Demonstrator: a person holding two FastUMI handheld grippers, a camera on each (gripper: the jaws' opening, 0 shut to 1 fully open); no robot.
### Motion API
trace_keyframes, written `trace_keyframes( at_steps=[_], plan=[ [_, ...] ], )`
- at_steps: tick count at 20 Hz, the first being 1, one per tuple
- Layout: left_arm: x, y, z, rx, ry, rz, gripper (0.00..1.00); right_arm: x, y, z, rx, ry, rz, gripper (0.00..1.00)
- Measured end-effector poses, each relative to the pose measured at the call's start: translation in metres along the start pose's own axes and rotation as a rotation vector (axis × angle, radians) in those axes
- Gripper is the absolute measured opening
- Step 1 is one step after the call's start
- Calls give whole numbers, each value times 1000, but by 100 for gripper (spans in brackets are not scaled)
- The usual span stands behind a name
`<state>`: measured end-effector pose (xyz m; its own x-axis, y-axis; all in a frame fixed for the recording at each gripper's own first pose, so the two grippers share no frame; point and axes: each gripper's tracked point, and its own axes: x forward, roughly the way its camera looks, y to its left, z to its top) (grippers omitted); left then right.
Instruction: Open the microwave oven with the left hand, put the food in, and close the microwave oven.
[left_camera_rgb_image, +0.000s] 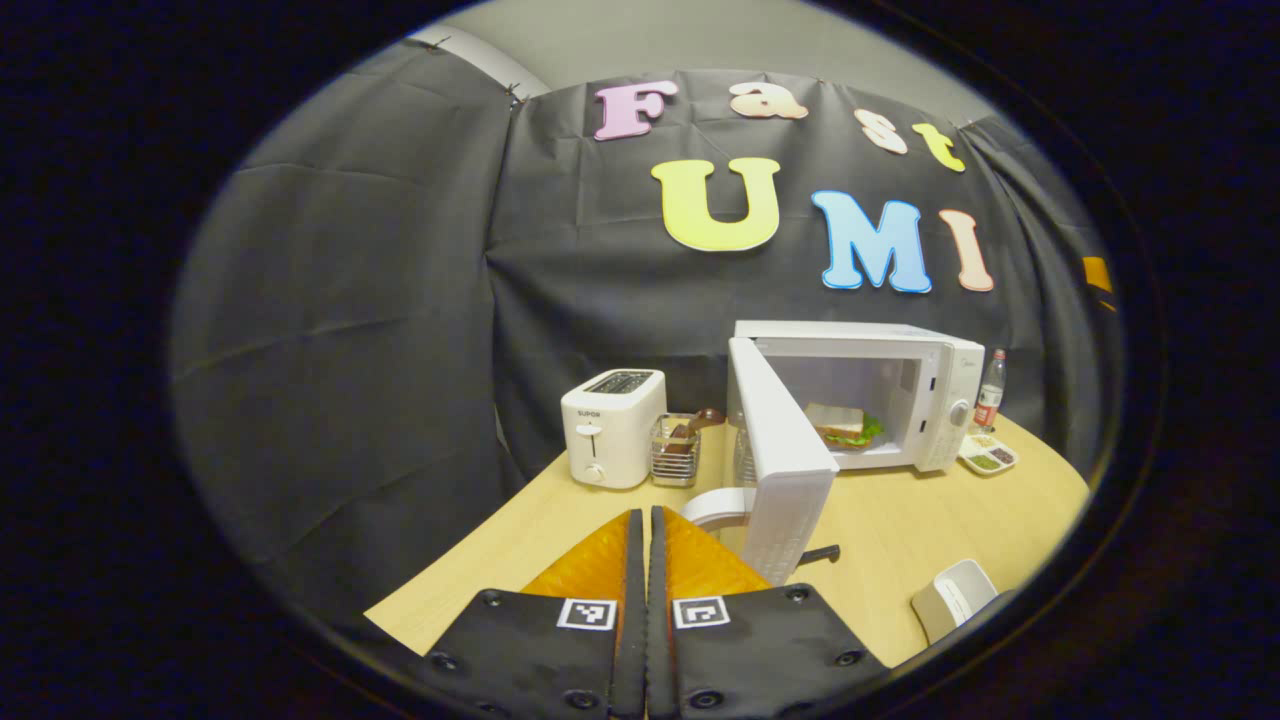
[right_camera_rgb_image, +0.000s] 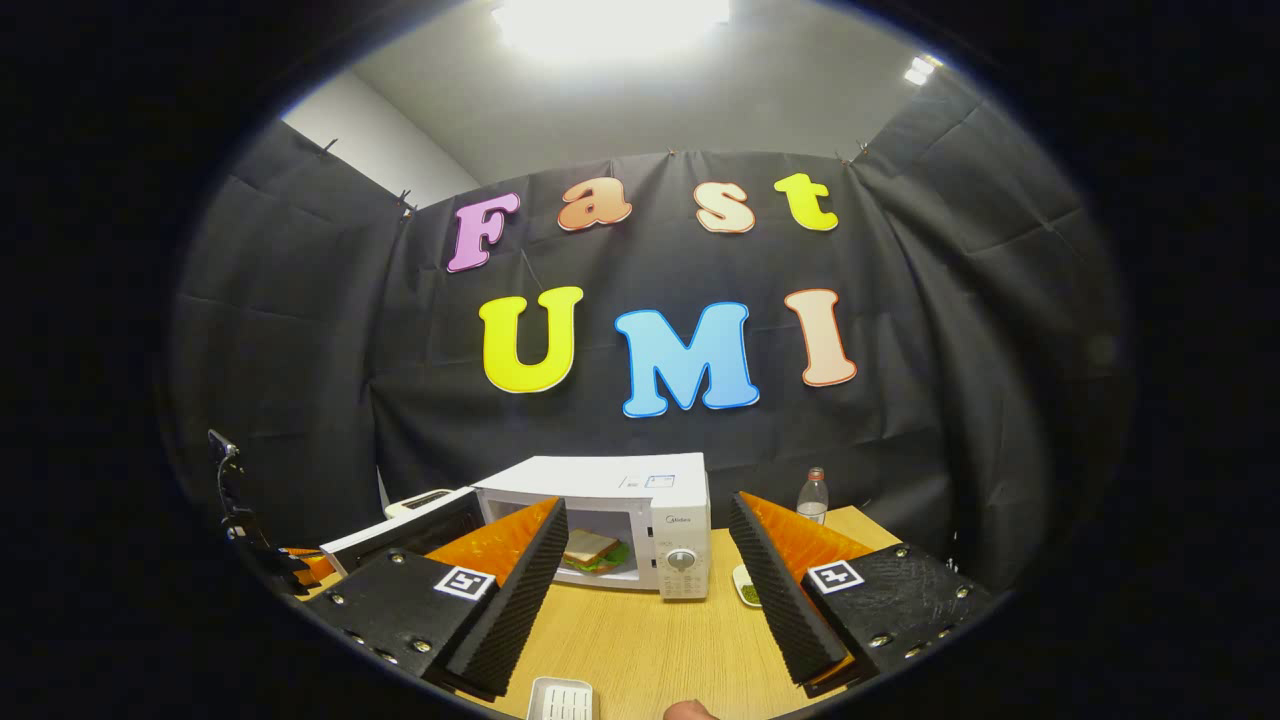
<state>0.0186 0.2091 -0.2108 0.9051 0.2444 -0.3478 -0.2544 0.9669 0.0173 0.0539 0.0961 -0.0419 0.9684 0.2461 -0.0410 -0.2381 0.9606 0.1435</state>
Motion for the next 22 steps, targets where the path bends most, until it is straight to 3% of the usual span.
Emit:
trace_keyframes(
  at_steps=[12, 22],
  plan=[
    [9, -127, 7, 81, 11, -299, 7, -2, -23, 2, -19, 2, -77, 98],
    [43, -220, 18, 140, 10, -530, 10, -20, -65, 4, -35, 7, -231, 97]
  ],
)
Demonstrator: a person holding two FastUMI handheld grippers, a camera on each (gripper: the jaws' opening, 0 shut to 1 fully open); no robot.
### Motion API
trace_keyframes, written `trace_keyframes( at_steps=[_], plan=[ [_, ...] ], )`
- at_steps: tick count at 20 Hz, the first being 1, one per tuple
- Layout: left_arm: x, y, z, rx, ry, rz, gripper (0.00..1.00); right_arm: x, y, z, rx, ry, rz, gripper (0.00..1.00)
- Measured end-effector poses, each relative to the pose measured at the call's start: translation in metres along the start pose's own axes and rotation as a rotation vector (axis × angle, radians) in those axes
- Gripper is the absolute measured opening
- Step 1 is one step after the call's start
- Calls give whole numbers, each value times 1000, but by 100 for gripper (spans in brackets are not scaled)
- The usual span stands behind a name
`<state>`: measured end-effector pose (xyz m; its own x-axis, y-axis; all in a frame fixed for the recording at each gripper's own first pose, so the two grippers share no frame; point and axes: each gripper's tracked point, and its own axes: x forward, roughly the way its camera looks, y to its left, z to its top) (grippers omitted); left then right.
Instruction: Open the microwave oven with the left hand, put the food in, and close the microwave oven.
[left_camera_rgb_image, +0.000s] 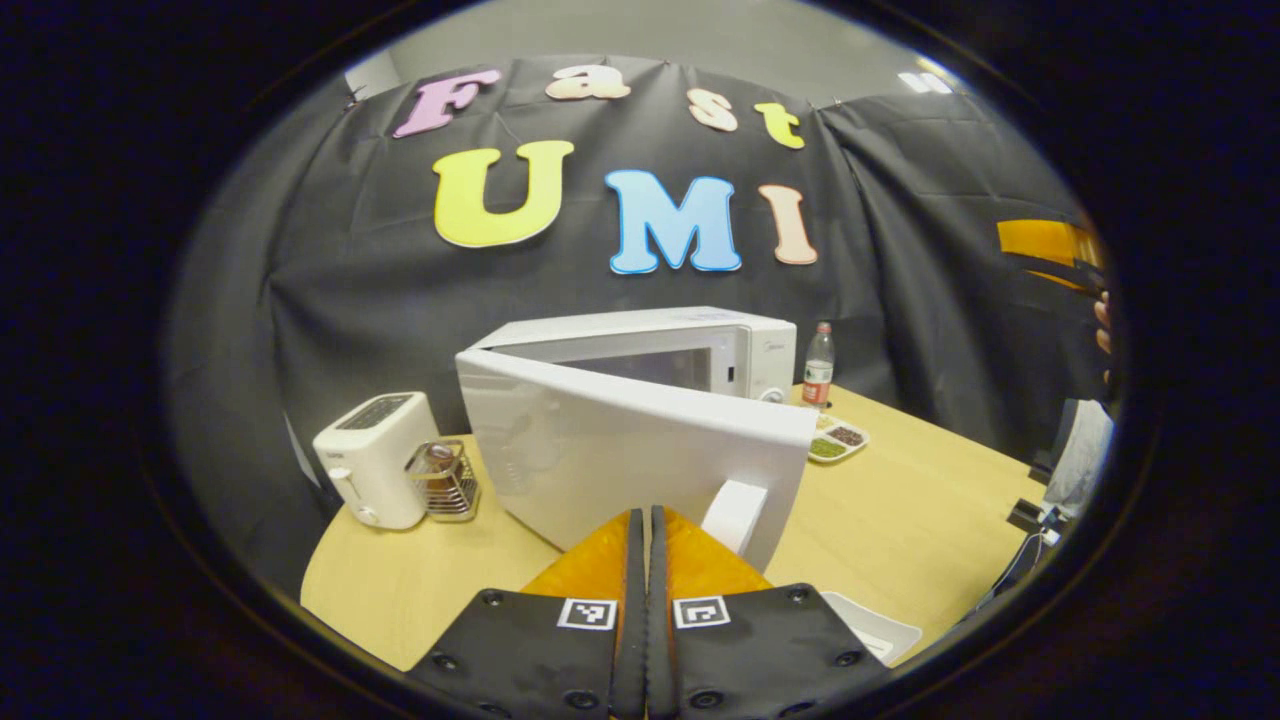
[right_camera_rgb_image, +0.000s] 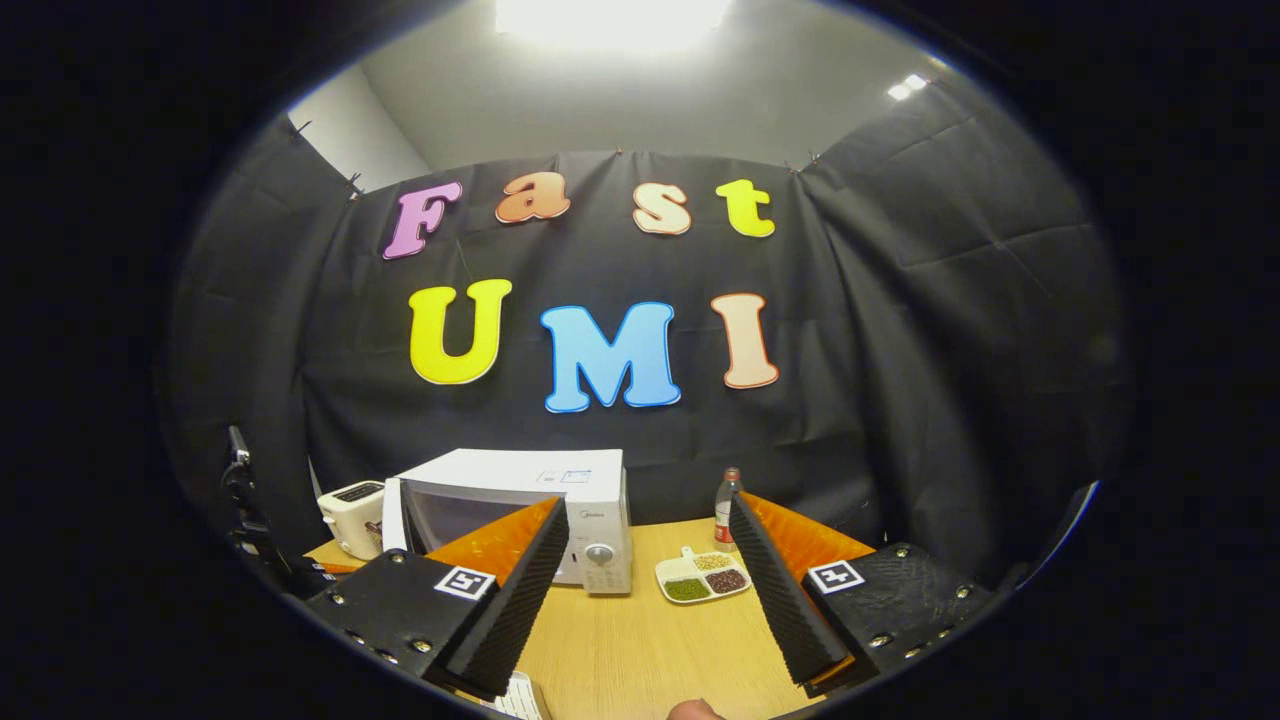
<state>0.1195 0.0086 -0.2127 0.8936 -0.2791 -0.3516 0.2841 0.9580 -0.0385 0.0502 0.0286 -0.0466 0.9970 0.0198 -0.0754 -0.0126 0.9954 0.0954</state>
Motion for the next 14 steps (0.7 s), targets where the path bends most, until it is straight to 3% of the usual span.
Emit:
trace_keyframes(
  at_steps=[14],
  plan=[
    [102, -36, 38, 24, -42, -142, 7, -14, -47, -6, -20, 13, -209, 98]
  ],
)
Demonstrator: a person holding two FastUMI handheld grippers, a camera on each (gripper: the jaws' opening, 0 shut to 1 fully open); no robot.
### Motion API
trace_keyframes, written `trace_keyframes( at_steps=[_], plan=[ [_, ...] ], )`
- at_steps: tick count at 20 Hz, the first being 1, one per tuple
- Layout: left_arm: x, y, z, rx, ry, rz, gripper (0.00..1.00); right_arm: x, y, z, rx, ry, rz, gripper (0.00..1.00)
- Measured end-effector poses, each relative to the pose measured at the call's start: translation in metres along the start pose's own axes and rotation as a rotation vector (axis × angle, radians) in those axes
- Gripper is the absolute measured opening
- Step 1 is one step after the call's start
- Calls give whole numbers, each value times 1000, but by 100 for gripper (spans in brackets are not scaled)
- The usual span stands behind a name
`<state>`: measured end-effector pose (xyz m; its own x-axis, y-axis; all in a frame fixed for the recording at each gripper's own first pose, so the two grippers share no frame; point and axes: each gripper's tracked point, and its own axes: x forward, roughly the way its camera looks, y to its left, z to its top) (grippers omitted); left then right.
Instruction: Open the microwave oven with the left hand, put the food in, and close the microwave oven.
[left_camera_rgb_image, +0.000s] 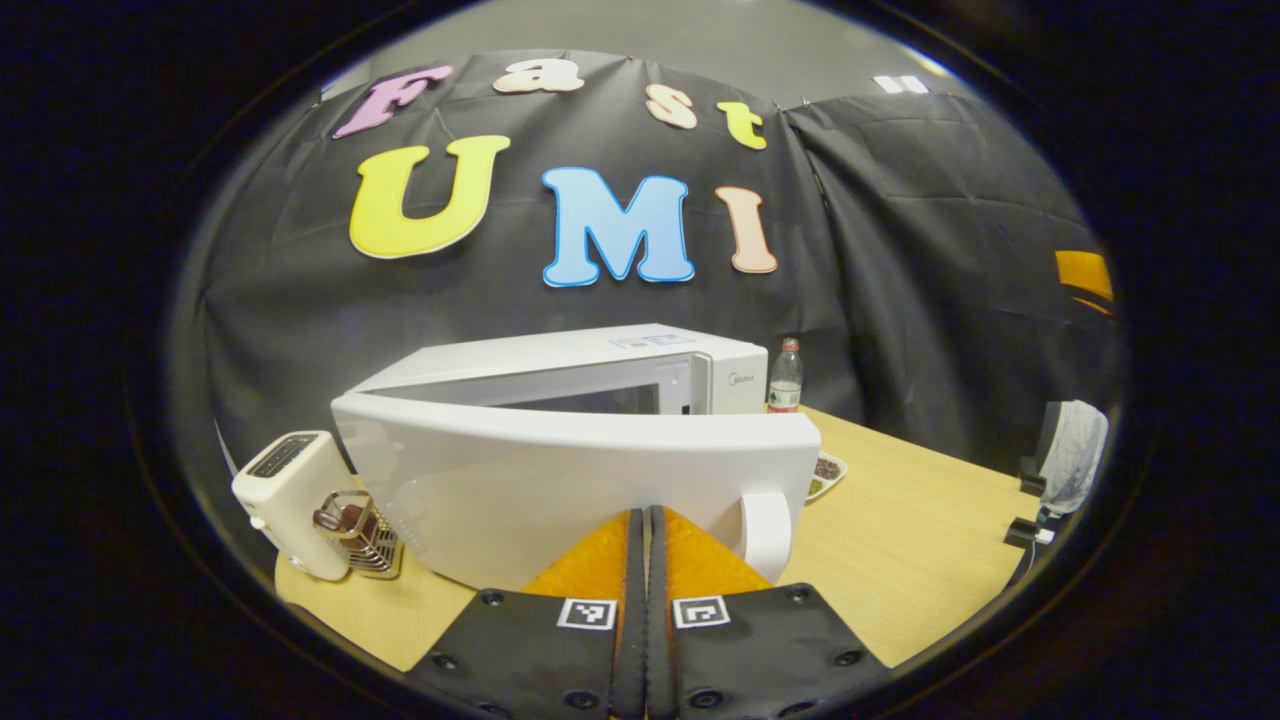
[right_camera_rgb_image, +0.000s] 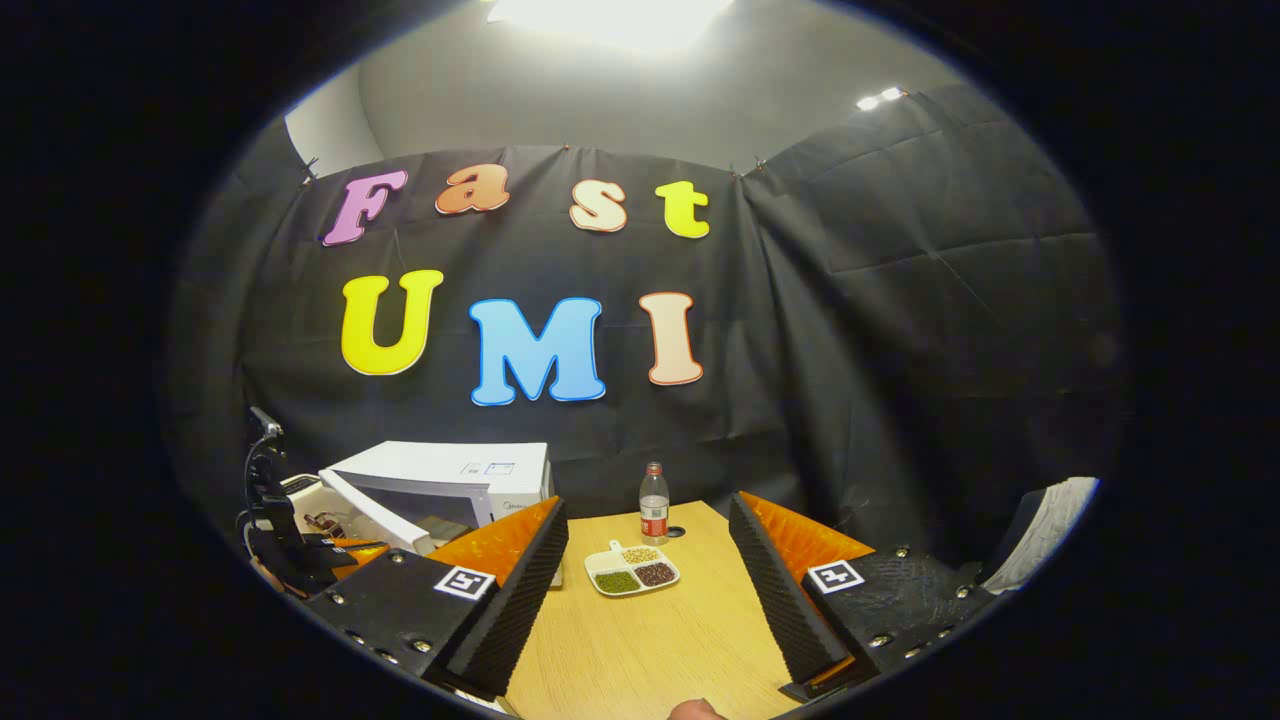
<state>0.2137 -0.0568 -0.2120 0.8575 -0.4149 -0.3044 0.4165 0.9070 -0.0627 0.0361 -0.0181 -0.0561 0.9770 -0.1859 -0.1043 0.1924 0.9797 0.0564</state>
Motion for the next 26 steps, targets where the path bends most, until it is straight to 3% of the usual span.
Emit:
trace_keyframes(
  at_steps=[11, 17, 26],
  plan=[
    [73, 14, 15, -19, -20, 8, 7, -6, -11, -18, -17, 29, -109, 98],
    [103, 28, 23, -43, -25, 71, 7, -11, -18, -17, -43, 45, -136, 98],
    [124, 36, 30, -91, -53, 193, 7, -16, -13, -10, -92, 52, -85, 98]
  ],
)
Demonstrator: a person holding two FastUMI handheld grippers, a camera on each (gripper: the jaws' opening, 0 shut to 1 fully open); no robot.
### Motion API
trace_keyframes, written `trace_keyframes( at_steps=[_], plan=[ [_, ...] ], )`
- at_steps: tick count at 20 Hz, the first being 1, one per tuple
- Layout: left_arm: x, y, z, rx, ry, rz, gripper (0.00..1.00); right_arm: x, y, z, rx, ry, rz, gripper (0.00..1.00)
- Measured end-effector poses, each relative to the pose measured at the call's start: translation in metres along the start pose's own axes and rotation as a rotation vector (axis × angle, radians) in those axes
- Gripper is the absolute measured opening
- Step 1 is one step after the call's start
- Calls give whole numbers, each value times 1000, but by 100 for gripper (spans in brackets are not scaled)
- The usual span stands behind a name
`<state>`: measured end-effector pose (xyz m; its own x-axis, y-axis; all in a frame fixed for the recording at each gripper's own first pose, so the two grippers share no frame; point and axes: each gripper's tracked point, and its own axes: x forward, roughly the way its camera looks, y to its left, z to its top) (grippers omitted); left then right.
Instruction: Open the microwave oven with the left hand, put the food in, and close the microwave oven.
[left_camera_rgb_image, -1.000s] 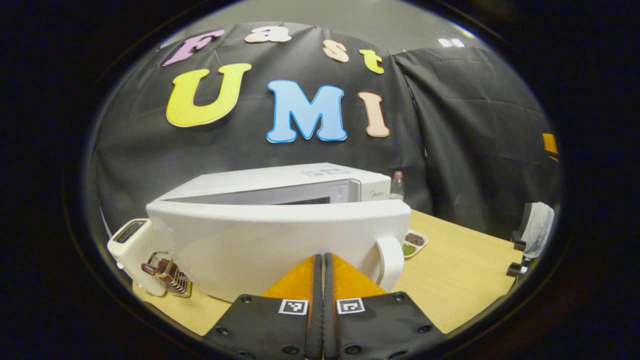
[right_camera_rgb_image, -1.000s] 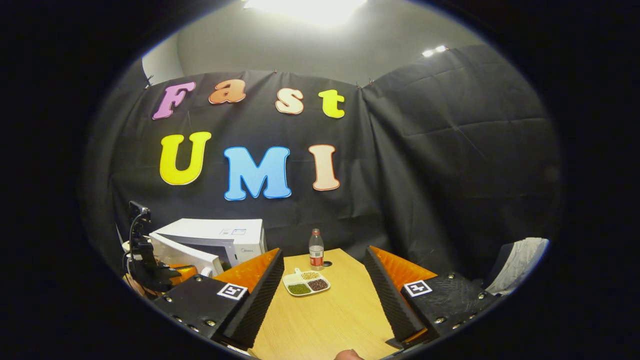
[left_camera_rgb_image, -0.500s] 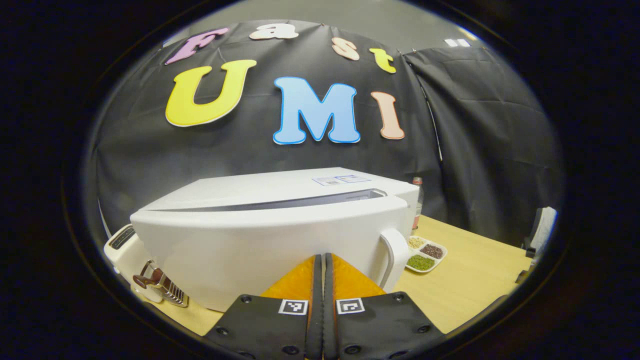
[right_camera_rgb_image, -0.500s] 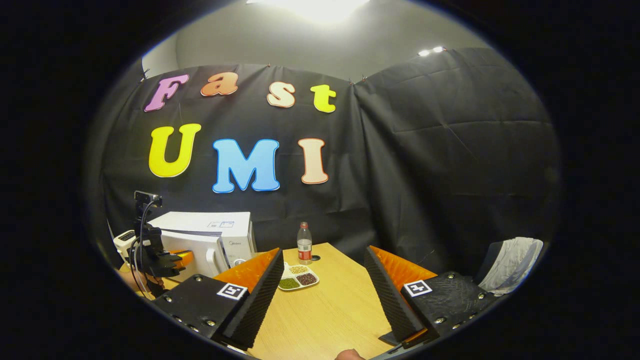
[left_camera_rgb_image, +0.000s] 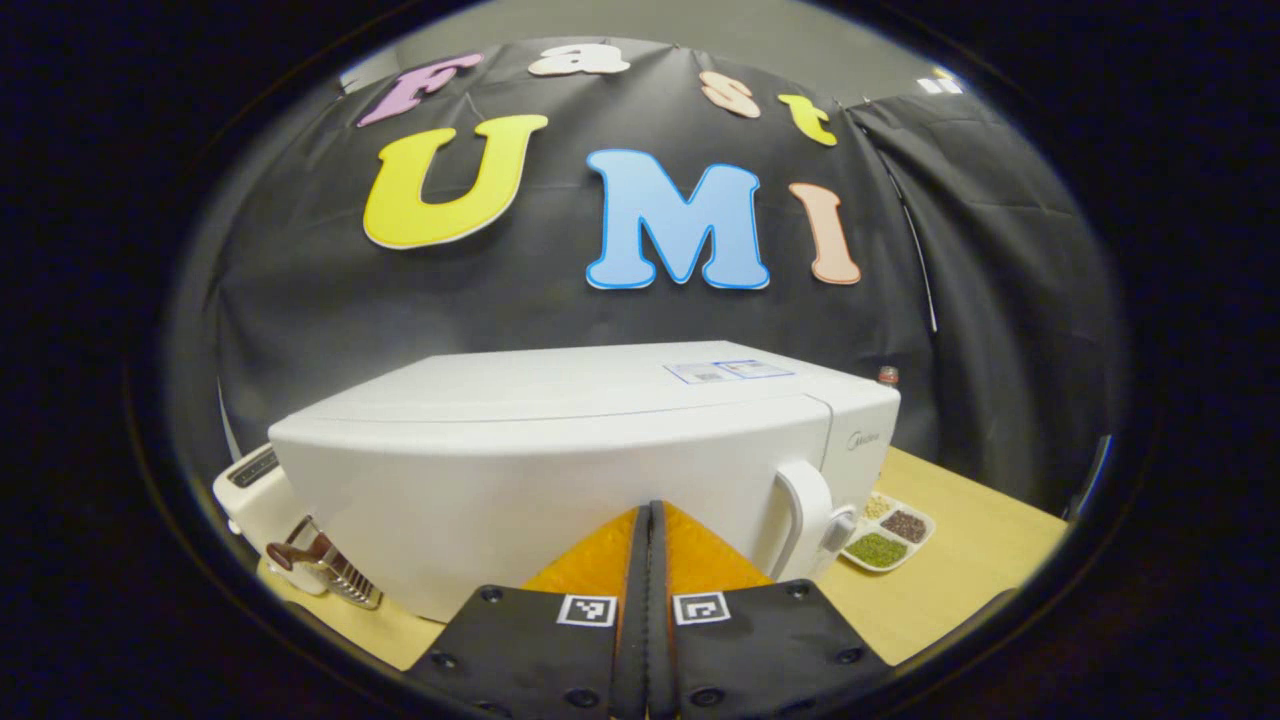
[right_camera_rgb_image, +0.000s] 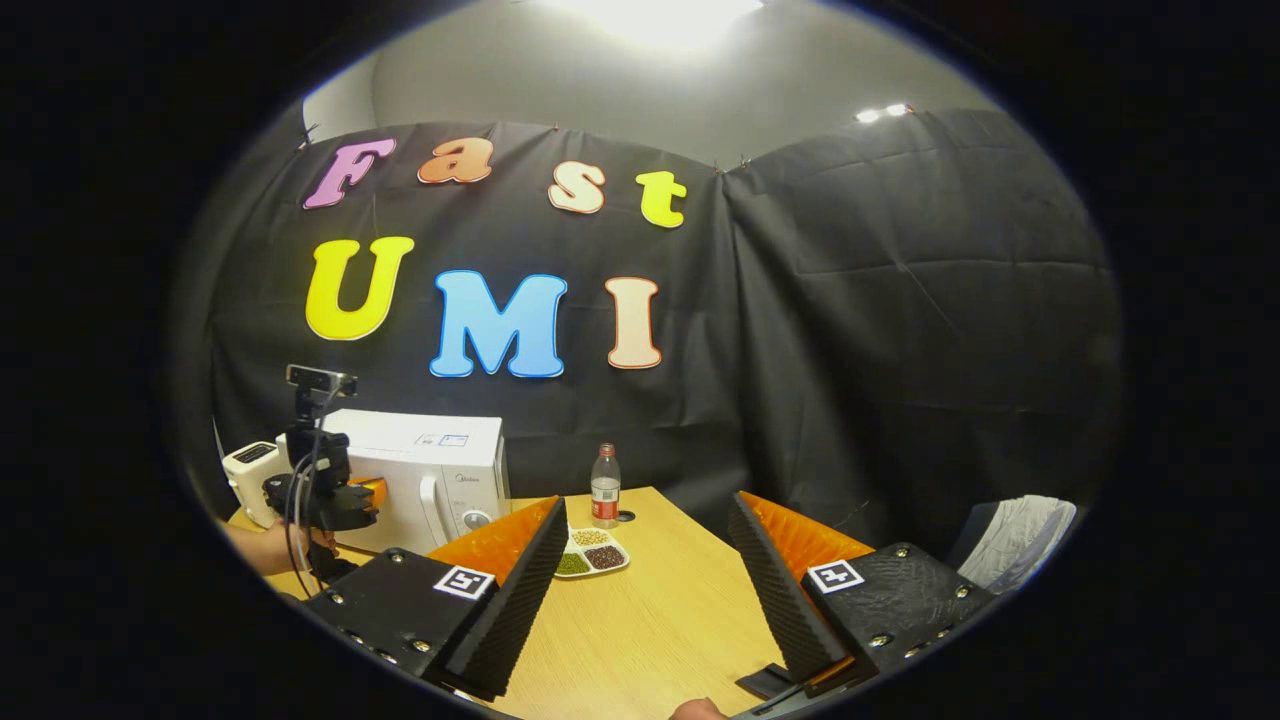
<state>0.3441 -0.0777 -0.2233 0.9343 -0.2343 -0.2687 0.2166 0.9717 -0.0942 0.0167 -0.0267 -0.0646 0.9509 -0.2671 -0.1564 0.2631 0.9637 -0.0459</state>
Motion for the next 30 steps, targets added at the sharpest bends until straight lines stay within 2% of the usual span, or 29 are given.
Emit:
trace_keyframes(
  at_steps=[2, 4, 5, 6, 9, 12, 14, 15, 16, 19, 20, 21, 24, 25, 26, 28, 30],
  plan=[
    [-5, 1, 2, 0, 24, 26, 9, -3, 7, -3, -1, 13, 40, 98],
    [-19, 0, 19, -14, -7, 29, 7, -4, 11, -2, -4, 9, 79, 98],
    [-33, -2, 29, -12, -26, 24, 10, -4, 15, -1, 4, 4, 104, 98],
    [-48, -1, 37, 3, -43, 32, 7, -4, 18, -1, 14, 4, 133, 98],
    [-96, -10, 65, 27, -113, 44, 7, -6, 24, 5, 21, -6, 223, 98],
    [-151, -12, 85, 46, -170, 91, 10, -12, 21, 17, 23, -35, 301, 98],
    [-185, -17, 88, 40, -181, 117, 6, -15, 18, 22, 26, -59, 338, 98],
    [-200, -19, 90, 35, -181, 129, 10, -16, 19, 23, 36, -61, 359, 98],
    [-215, -21, 93, 30, -188, 140, 6, -19, 18, 25, 53, -62, 381, 98],
    [-261, -24, 93, 38, -193, 187, 7, -29, 17, 30, 95, -68, 436, 98],
    [-274, -23, 93, 44, -195, 203, 10, -31, 17, 33, 98, -75, 454, 98],
    [-288, -23, 95, 49, -199, 220, 6, -34, 17, 35, 92, -84, 468, 98],
    [-326, -21, 94, 36, -202, 261, 7, -37, 18, 38, 84, -105, 497, 98],
    [-337, -23, 93, 25, -198, 266, 10, -39, 20, 38, 91, -101, 507, 98],
    [-348, -23, 93, 19, -202, 270, 7, -41, 23, 40, 100, -105, 515, 98],
    [-371, -17, 98, 30, -222, 288, 10, -41, 28, 42, 106, -112, 516, 98],
    [-386, -18, 100, 48, -231, 274, 10, -44, 36, 41, 112, -101, 523, 98]
  ],
)
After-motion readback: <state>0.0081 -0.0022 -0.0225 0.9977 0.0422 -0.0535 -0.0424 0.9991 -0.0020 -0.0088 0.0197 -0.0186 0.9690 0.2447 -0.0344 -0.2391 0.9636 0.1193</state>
